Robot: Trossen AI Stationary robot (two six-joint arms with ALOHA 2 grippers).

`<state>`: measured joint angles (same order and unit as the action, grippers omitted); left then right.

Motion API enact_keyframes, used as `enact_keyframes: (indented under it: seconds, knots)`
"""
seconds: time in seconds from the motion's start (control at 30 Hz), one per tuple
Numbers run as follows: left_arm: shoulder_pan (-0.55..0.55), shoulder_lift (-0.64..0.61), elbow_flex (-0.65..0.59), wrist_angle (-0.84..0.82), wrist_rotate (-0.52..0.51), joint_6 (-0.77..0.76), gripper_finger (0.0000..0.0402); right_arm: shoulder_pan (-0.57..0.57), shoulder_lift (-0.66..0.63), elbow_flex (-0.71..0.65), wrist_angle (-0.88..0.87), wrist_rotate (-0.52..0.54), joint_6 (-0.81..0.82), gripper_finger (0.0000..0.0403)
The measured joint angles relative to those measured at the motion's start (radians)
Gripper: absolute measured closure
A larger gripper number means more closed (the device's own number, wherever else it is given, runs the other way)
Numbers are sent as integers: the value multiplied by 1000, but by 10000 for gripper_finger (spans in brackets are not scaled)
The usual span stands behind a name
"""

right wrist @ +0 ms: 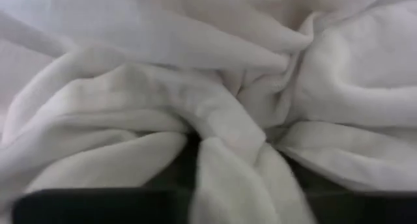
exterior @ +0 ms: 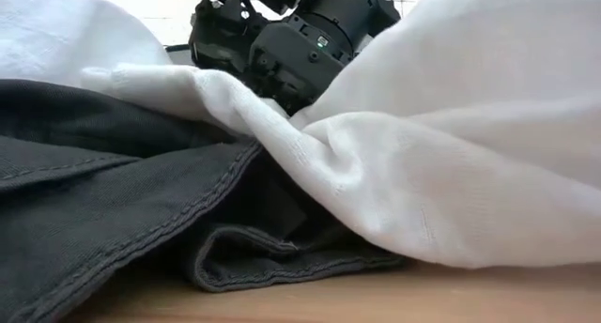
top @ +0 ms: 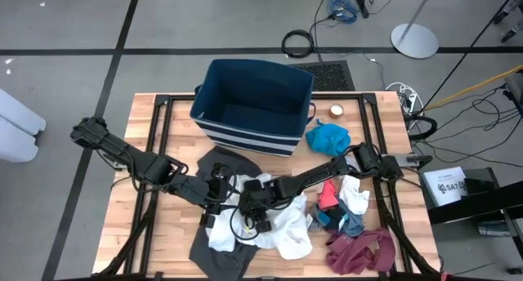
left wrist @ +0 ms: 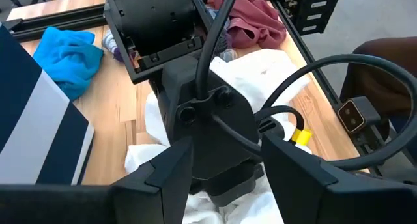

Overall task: Sort clothes
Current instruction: Put the white shirt into the blue laundry bin

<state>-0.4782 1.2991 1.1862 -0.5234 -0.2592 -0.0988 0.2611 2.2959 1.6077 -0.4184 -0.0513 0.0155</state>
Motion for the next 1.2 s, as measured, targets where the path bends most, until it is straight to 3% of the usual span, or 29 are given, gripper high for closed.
enact_keyframes:
  seconds: [0.07,0.1,0.23,0.37,0.53,0.87,1.0,1.2]
  knots:
    - [0,0,0,-6,0,-1,210,0,-1,0,-6,2,-11,367]
    - [0,0,0,-14,0,-1,210,0,-1,0,-6,3,-21,374]
    - [0,0,0,-60,-22,-25,210,2,-33,-3,-26,23,-27,374]
    - [-16,-21,-25,-68,-137,-26,210,10,-112,-16,-111,49,-5,374]
    - [-35,-105,-32,-102,-175,-36,210,55,-229,-25,-282,233,27,375]
    - [-94,-152,-52,-111,-358,-77,210,196,-433,-21,-297,525,51,375]
    - [-105,-167,-135,-88,-391,-97,210,249,-524,-21,-294,644,51,376]
    - [-107,-257,-309,-73,-441,-257,210,316,-670,-18,-269,780,19,376]
